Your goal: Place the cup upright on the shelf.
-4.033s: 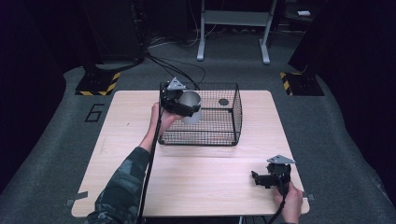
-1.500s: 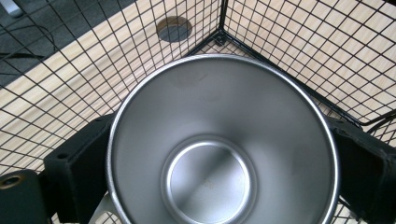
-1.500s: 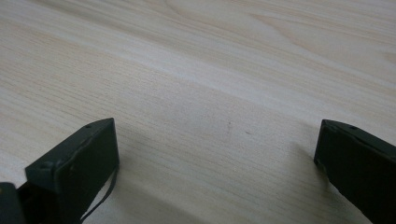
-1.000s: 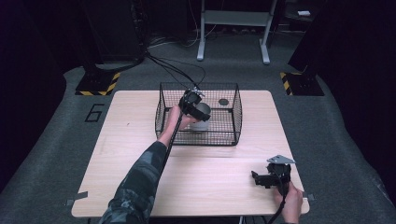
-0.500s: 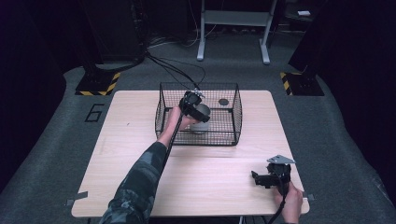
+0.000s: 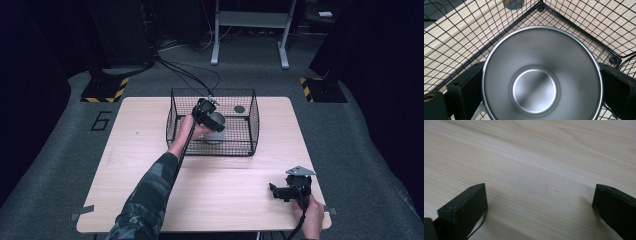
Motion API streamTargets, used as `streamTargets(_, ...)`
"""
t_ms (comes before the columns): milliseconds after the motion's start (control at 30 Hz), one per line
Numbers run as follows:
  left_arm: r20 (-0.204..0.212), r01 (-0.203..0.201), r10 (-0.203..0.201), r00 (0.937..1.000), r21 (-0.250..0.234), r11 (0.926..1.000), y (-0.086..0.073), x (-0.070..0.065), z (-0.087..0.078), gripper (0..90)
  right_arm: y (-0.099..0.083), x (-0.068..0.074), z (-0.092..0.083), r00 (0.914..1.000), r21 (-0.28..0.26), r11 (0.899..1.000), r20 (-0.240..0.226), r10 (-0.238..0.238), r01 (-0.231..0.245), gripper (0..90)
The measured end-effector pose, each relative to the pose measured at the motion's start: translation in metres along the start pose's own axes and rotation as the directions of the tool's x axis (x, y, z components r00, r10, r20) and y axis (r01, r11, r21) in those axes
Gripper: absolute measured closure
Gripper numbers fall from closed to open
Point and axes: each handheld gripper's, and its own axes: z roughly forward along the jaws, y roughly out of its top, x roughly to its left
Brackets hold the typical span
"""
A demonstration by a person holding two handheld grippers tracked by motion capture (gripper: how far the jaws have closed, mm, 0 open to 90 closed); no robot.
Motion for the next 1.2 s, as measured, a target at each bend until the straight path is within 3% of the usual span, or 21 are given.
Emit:
streamTargets(67,-0.007,-0.011,0.011,0.9999,-0.001,0.9999,0.0,-0.002,0.0,5.2,0.0,0.0,0.0,1.0,0.002,1.0,-0.002,-0.001,0.001,0.0)
streamTargets(233,0.0,0.019,-0.019,0.9998,-0.047,0.9987,0.0,-0.001,-0.001,3.2,0.0,0.0,0.0,1.0,0.002,1.0,-0.001,-0.002,0.002,0.0)
streamTargets(500,0.014,0.032,-0.031,0.9994,-0.112,0.9932,0.001,0.0,-0.02,0.0,0.0,0.0,0.0,1.0,0.002,1.0,-0.003,-0.004,0.004,0.0)
streamTargets(767,0.048,0.003,0.005,0.9988,-0.168,0.9857,-0.004,-0.003,-0.048,0.1,0.0,0.0,0.0,1.0,0.001,1.0,-0.001,-0.007,0.007,0.0)
streamTargets(1200,0.033,-0.084,0.094,0.995,-0.232,0.9691,-0.03,-0.029,-0.101,0.1,0.0,-0.001,0.0,1.0,0.005,1.0,-0.002,-0.007,0.007,0.0)
